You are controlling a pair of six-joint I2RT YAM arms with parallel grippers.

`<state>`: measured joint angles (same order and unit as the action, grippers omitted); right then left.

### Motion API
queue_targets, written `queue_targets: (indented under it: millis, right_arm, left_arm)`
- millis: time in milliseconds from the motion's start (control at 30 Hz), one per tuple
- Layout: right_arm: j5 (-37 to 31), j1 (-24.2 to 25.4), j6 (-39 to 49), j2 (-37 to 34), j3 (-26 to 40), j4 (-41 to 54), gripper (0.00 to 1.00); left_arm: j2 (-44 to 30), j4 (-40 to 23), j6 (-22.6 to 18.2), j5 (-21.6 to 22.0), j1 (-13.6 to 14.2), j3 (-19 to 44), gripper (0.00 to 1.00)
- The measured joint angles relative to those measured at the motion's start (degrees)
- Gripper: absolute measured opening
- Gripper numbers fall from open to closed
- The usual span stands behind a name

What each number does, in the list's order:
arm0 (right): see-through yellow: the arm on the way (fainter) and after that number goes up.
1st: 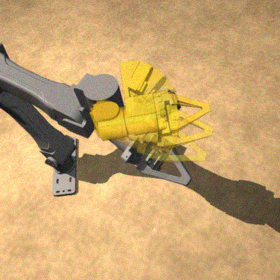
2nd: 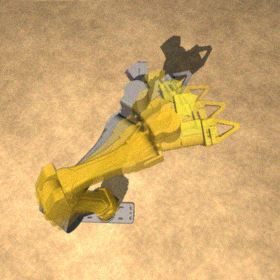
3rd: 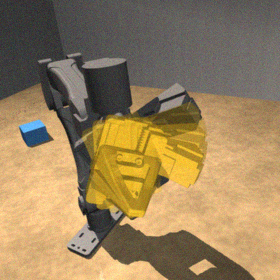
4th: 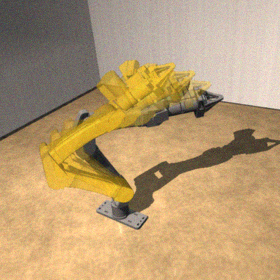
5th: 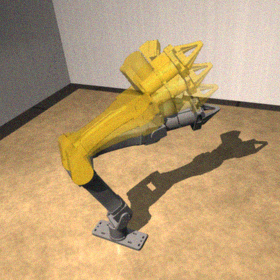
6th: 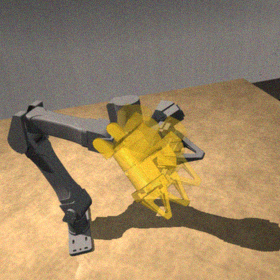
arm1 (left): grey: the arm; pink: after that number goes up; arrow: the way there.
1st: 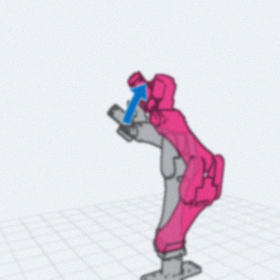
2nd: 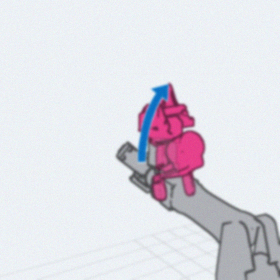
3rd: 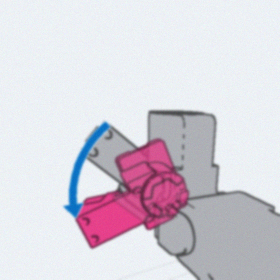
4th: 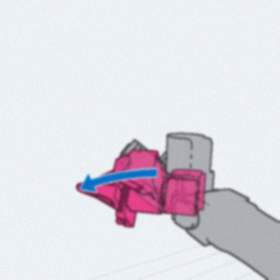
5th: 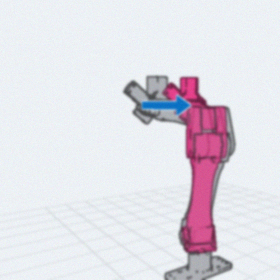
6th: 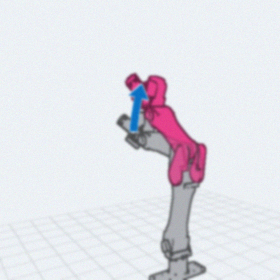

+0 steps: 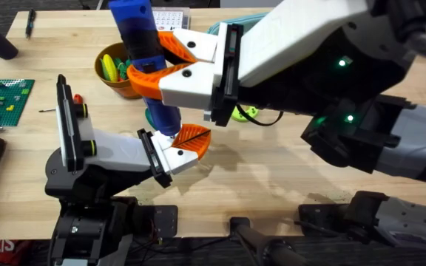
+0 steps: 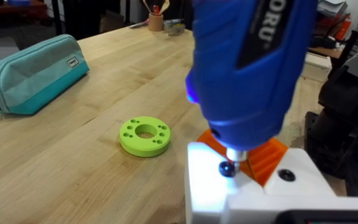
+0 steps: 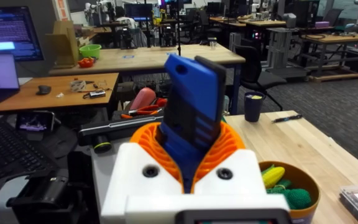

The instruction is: Pick up the gripper from the table and insert it into the empty holder that is missing its gripper. Then pick up a screw, insert it into the mounting hole, and use the screwdriver to tighten it. Finally, clean up the table by picking up the vegetable and placing it into the bucket.

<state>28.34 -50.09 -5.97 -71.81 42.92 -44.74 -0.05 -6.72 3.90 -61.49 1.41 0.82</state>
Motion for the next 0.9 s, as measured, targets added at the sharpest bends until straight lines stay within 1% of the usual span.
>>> queue_targets:
  millis: [467, 900]
  right_arm:
    - [0.0, 0.0, -0.2, -0.1, -0.1, -0.2, 0.049]
    - [0.1, 0.0, -0.2, 1.6, -0.5, -1.9, 0.049]
  left_arm:
    - [0.0, 0.1, 0.2, -0.2, 0.0, 0.0, 0.011]
    - [0.0, 0.1, 0.2, -0.2, 0.0, 0.0, 0.011]
